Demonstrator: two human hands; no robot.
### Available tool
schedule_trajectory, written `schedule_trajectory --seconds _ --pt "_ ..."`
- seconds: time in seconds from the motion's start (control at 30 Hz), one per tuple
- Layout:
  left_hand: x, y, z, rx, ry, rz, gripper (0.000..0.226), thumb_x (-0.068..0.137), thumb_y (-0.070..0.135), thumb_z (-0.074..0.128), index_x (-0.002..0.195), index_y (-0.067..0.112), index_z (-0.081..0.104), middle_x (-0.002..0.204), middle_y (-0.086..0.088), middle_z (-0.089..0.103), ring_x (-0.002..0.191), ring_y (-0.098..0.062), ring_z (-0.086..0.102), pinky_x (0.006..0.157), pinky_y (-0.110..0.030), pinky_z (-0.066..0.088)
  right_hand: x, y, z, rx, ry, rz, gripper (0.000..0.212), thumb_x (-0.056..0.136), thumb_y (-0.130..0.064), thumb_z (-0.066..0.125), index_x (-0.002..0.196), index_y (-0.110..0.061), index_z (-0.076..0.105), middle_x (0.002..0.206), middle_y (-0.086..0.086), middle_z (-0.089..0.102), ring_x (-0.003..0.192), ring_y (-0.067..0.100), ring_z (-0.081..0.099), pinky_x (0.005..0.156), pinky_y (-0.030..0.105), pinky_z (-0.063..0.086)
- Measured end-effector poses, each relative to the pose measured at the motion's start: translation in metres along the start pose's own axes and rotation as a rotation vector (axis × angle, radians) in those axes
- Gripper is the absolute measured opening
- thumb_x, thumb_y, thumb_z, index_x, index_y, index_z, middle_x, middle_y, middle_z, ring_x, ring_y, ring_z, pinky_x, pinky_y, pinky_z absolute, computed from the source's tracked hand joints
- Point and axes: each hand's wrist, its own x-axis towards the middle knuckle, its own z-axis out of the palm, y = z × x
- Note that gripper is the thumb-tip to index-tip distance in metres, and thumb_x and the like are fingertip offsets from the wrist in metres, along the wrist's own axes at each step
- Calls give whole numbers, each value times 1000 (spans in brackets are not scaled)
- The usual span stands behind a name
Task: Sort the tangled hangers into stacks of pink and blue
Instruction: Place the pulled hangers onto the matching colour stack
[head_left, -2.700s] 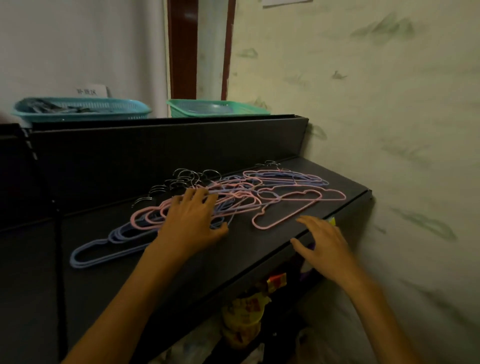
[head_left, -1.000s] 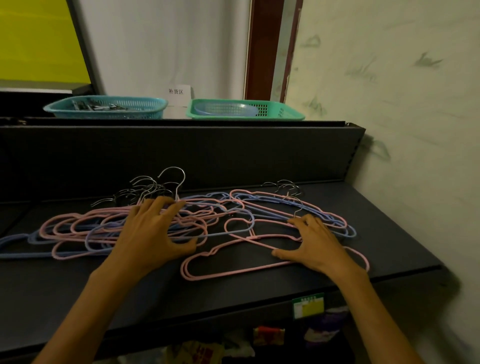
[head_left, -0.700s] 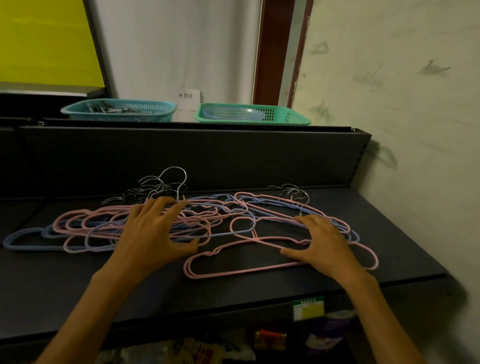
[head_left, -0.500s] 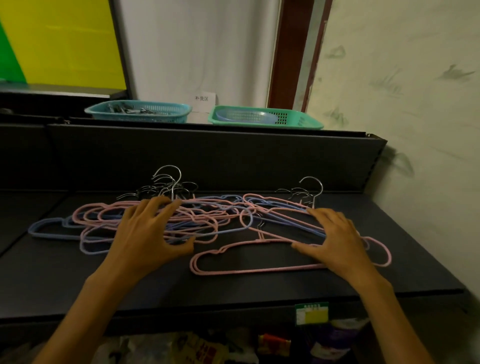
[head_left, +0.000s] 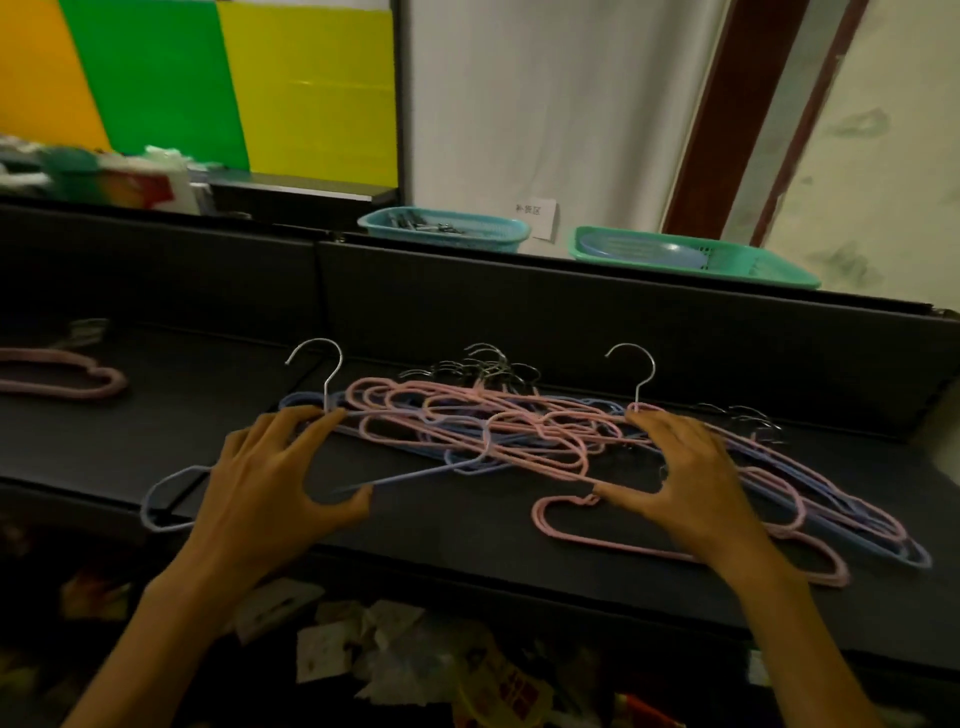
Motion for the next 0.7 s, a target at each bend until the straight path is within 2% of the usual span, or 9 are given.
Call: schedule_trajectory --seconds 0.2,0.37,0.7 --pt "-48 -103 -40 9 28 -70 90 65 77 48 134 20 49 127 -4 51 115 -24 49 94 -43 40 16 -110 37 31 -1 -86 89 64 -59 73 138 -19 43 139 5 46 129 23 39 108 36 26" --pt "-94 -190 -72 41 53 -143 89 65 75 47 133 18 52 128 -5 52 115 -26 50 94 -48 43 26 -210 77 92 -3 -165 92 61 -72 58 135 -18 47 136 5 49 127 24 43 109 41 31" --pt "-161 -334 -128 132 96 -296 83 65 71 51 128 18 57 121 -5 57 109 -27 54 85 -44 46 65 -394 140 150 -74 -317 84 63 -65 69 133 -24 47 131 0 51 119 18 44 102 36 36"
